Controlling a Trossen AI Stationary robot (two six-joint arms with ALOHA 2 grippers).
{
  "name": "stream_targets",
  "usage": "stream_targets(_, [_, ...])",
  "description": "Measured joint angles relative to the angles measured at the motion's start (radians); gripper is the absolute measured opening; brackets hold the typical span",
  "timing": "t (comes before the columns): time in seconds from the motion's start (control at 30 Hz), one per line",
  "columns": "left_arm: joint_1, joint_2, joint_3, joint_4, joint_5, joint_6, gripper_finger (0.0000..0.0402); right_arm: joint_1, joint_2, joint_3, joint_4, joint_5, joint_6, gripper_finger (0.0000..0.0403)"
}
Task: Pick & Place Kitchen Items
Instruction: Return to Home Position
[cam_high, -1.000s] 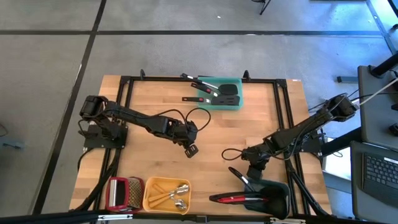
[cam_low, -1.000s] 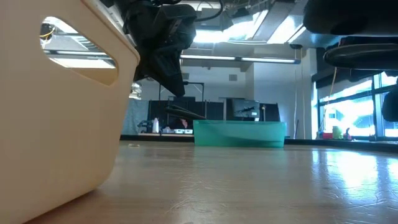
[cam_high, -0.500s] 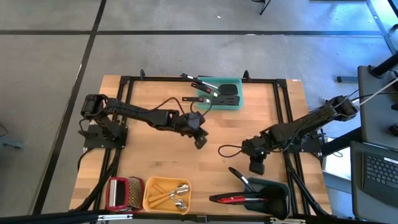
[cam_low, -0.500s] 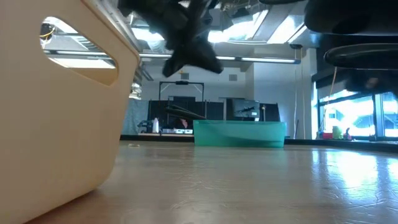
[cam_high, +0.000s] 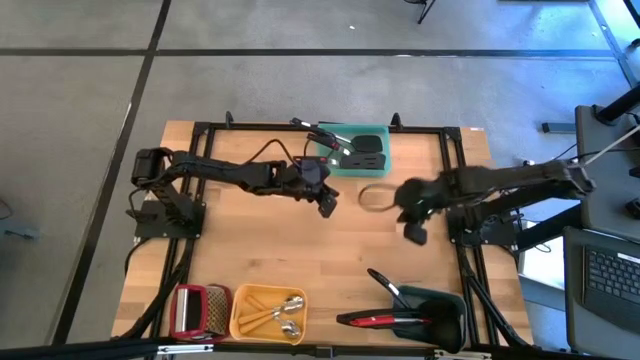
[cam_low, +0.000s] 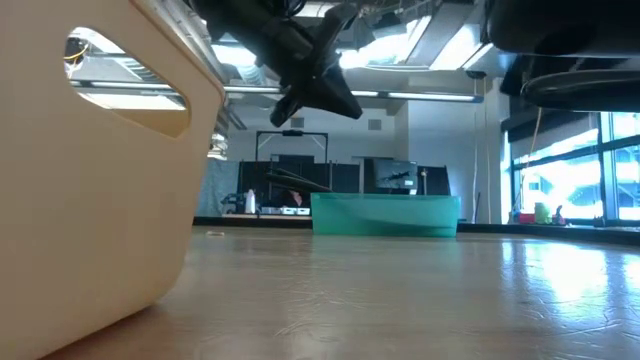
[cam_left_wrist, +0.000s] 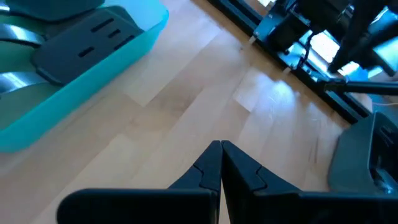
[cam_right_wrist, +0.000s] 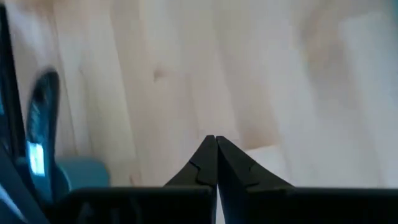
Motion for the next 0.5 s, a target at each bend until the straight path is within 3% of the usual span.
stream_targets(0.27, [0.012, 0.000, 0.000, 0.029, 0.000, -0.003, 0.0001, -0.121, -0.385, 0.000, 0.072, 0.121, 0.051, 0.0002])
stream_targets(0.5, [0.013, 0.000, 0.001, 0.087, 0.001, -0.006, 0.0001, -0.128, -0.580, -0.002, 0.192, 0.163, 0.053, 0.0002])
